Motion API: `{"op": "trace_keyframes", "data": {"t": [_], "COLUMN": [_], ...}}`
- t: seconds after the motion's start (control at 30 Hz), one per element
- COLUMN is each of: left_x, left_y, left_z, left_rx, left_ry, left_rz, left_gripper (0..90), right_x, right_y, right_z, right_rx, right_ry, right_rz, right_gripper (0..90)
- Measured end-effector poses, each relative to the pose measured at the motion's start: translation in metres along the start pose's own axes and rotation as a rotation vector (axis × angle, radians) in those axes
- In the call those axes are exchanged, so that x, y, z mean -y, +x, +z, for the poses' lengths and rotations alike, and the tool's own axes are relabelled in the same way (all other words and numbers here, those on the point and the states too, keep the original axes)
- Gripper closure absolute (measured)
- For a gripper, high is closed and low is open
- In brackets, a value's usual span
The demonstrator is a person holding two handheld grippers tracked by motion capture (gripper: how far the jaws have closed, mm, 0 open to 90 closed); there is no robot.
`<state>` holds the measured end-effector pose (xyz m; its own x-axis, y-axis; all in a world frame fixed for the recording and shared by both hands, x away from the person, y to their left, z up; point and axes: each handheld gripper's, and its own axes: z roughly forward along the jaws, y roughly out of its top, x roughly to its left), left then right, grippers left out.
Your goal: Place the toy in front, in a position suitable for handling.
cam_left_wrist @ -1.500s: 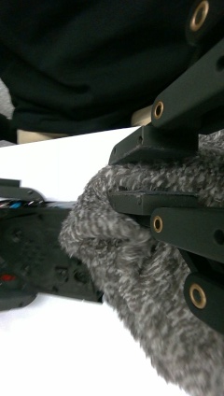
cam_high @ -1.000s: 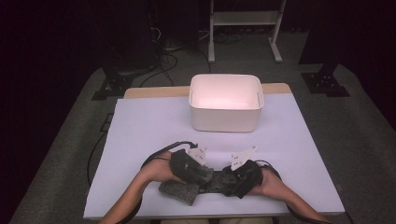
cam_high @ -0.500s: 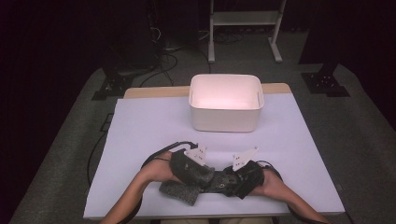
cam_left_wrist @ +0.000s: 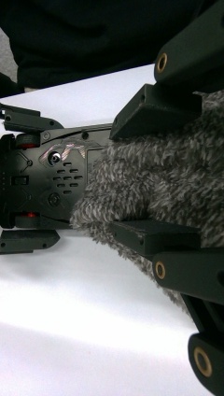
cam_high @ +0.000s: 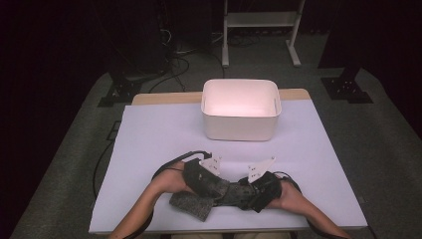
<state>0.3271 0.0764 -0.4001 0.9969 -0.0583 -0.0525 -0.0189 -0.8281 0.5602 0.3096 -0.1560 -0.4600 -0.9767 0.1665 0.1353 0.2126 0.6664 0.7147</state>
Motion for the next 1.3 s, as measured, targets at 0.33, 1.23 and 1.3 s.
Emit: {"op": "trace_keyframes", "data": {"t": [0.33, 1.23, 1.3], "left_x": [-0.006, 0.006, 0.009], "left_y": [-0.008, -0.005, -0.002], "left_z": [0.004, -0.038, -0.039], "left_rx": [-0.033, -0.088, -0.097], "left_ry": [0.017, -0.008, -0.010], "left_rz": [-0.060, -0.078, -0.093], "left_gripper": [66.6, 79.6, 79.6], "right_x": [0.001, -0.032, -0.034], "right_y": [0.004, -0.001, -0.005], "right_z": [0.002, 0.023, 0.028], "right_rx": [0.034, 0.078, 0.081], "right_ry": [-0.001, 0.003, -0.004], "right_rz": [-0.018, -0.071, -0.060], "right_gripper": [15.6, 22.5, 22.5]}}
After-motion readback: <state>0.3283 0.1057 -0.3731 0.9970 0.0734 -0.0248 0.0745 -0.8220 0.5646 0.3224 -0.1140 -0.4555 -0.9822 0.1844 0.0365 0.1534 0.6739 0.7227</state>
